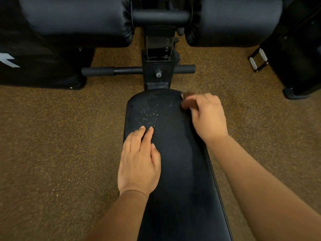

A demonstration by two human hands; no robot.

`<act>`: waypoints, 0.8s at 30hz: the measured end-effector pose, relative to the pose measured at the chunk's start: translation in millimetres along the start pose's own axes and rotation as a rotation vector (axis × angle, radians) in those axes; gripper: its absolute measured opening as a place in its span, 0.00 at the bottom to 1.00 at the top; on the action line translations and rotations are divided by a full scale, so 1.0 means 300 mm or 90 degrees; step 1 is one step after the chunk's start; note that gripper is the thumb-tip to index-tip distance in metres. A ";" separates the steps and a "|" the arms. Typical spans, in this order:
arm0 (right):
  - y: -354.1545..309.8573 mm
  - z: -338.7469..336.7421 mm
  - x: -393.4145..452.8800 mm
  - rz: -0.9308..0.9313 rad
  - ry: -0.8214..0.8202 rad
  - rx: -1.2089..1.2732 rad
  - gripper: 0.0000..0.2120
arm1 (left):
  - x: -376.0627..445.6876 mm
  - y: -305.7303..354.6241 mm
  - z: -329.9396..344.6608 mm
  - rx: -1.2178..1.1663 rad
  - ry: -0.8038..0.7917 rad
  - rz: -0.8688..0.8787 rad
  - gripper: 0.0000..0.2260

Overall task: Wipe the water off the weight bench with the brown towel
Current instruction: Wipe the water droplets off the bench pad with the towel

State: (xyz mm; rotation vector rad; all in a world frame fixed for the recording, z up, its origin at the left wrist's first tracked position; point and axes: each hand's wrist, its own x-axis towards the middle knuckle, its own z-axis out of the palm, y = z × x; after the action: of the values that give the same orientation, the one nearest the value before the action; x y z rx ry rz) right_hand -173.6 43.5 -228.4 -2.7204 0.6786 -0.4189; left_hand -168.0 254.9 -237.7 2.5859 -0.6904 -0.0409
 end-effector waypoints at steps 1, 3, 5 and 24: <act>-0.031 0.026 0.050 0.046 0.019 0.005 0.13 | 0.001 -0.001 0.002 -0.001 0.001 0.002 0.21; -0.116 0.073 0.089 0.080 0.027 0.023 0.14 | 0.001 -0.005 0.003 -0.005 0.001 0.006 0.21; -0.173 0.088 0.048 0.019 0.013 0.050 0.13 | 0.002 -0.004 0.001 -0.009 0.000 0.004 0.21; -0.121 0.037 -0.065 -0.140 -0.032 0.047 0.14 | -0.001 0.000 0.002 -0.002 -0.009 -0.011 0.22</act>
State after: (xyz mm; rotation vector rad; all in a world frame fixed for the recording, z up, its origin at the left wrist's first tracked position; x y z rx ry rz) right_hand -171.5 86.1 -229.4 -2.7341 0.3443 -0.4155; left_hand -168.5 254.8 -238.3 2.5913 -0.6716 -0.0652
